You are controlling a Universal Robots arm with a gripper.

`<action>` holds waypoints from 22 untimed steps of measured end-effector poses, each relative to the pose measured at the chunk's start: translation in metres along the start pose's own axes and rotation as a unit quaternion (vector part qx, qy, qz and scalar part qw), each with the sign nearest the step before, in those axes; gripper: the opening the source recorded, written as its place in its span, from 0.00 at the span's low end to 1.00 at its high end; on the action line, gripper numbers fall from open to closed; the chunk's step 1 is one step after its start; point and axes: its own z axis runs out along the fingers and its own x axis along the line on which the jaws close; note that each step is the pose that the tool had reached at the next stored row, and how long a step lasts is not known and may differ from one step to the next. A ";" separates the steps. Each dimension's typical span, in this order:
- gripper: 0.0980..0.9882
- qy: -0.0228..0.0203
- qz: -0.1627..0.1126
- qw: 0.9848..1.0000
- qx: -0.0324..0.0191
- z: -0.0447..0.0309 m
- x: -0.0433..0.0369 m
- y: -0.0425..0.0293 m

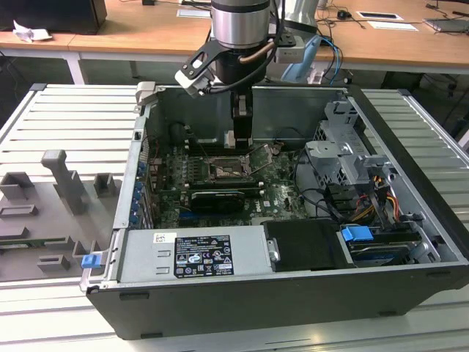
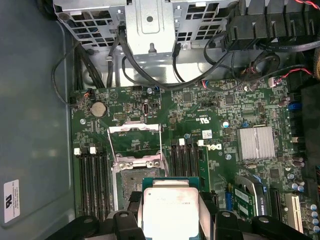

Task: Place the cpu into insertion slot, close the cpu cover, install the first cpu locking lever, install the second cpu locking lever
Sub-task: 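Place the cpu into insertion slot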

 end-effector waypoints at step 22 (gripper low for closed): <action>0.49 -0.002 -0.001 1.000 0.000 0.0139 0.0001 -0.0013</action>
